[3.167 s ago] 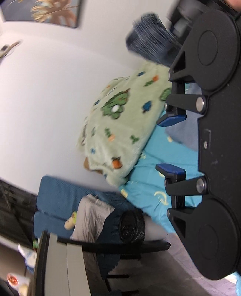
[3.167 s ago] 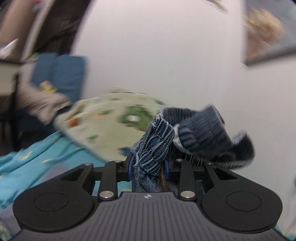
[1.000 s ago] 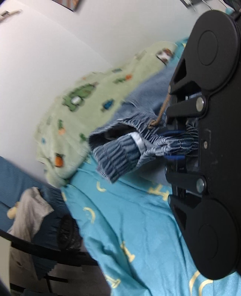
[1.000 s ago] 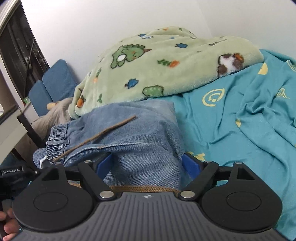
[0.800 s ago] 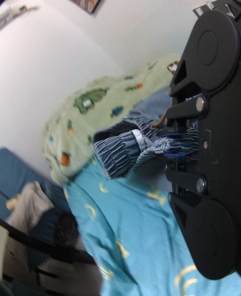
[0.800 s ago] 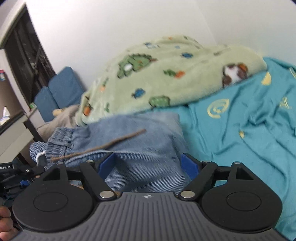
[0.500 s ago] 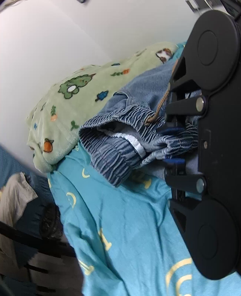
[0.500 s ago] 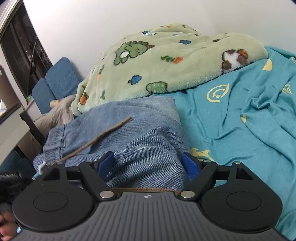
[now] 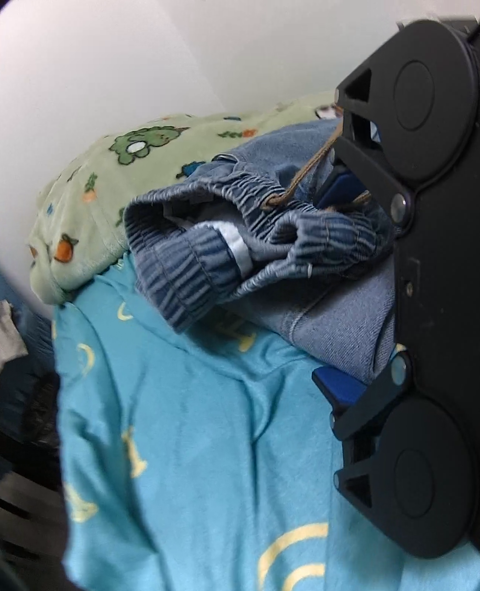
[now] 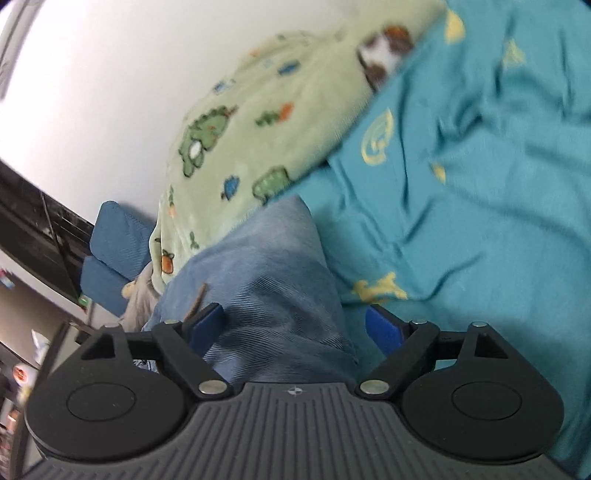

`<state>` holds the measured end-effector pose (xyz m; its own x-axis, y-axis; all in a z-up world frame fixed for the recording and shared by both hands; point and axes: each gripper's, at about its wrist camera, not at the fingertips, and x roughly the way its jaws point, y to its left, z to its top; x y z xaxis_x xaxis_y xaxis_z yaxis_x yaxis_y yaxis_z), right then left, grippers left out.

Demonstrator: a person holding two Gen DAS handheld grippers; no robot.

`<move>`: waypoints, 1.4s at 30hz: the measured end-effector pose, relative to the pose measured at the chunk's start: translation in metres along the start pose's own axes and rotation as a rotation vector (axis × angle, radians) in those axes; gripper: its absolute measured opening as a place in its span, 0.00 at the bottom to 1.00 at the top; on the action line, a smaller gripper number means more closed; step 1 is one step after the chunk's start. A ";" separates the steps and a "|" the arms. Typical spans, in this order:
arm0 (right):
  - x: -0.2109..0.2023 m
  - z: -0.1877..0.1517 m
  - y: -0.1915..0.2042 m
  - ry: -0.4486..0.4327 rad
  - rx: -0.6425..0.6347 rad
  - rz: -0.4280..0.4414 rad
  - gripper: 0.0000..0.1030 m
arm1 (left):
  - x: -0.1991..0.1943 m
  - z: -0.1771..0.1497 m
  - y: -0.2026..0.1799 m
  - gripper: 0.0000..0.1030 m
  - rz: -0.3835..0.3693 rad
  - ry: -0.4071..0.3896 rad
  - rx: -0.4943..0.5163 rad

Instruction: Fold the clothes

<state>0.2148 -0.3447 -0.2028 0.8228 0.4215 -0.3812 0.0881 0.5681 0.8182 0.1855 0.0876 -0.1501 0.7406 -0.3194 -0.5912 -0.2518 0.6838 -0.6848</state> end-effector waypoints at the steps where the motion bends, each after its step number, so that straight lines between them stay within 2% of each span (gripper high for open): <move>1: 0.003 0.000 -0.001 0.005 0.001 0.015 0.87 | 0.001 0.001 0.002 0.89 -0.013 0.005 -0.007; 4: 0.016 0.001 -0.003 0.046 0.012 0.067 0.88 | 0.005 0.004 -0.001 0.88 -0.021 0.027 0.008; 5: 0.020 0.001 -0.004 0.066 0.025 0.079 0.91 | 0.006 0.004 -0.002 0.86 -0.019 0.029 0.012; 7: 0.024 0.002 -0.002 0.091 0.034 0.093 0.92 | 0.004 0.005 -0.005 0.78 -0.031 0.030 0.011; 8: 0.023 0.003 0.001 0.093 0.024 0.098 0.92 | 0.002 0.005 -0.008 0.74 -0.051 0.027 0.007; 11: 0.014 0.005 0.022 0.064 -0.063 0.107 0.91 | -0.004 0.010 -0.020 0.73 -0.127 0.016 0.055; 15: 0.006 0.002 0.047 0.011 -0.180 0.133 0.91 | 0.012 0.011 -0.017 0.75 -0.076 0.063 0.076; 17: 0.014 -0.001 0.045 0.032 -0.177 0.080 0.92 | 0.019 0.009 -0.013 0.80 -0.064 0.076 0.068; 19: 0.022 -0.003 0.032 0.070 -0.128 0.041 0.91 | 0.025 0.007 -0.012 0.81 -0.045 0.084 0.075; 21: 0.027 -0.004 0.024 0.083 -0.094 0.028 0.87 | 0.024 0.006 -0.019 0.76 -0.024 0.068 0.114; 22: 0.027 -0.004 0.025 0.077 -0.100 0.018 0.80 | 0.023 0.005 -0.022 0.72 -0.009 0.061 0.132; 23: 0.026 -0.003 0.028 0.069 -0.111 0.006 0.70 | 0.021 0.003 -0.027 0.61 0.007 0.048 0.155; 24: 0.025 -0.004 0.033 0.057 -0.138 -0.009 0.66 | 0.019 0.001 -0.031 0.51 0.018 0.032 0.178; 26: 0.018 -0.007 0.051 0.020 -0.210 -0.038 0.54 | 0.013 -0.001 -0.039 0.43 0.030 0.000 0.199; 29: 0.008 -0.012 0.078 -0.035 -0.323 -0.069 0.47 | 0.001 -0.003 -0.045 0.34 0.022 -0.049 0.206; 35: -0.028 -0.022 0.122 -0.137 -0.466 -0.059 0.42 | -0.036 0.005 -0.067 0.29 -0.029 -0.099 0.191; 42: -0.080 -0.002 0.147 -0.226 -0.449 -0.022 0.41 | -0.073 -0.005 -0.105 0.29 -0.122 -0.101 0.246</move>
<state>0.1608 -0.2938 -0.0525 0.9288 0.2706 -0.2532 -0.1026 0.8443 0.5260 0.1550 0.0356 -0.0375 0.8177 -0.3500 -0.4570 -0.0082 0.7868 -0.6172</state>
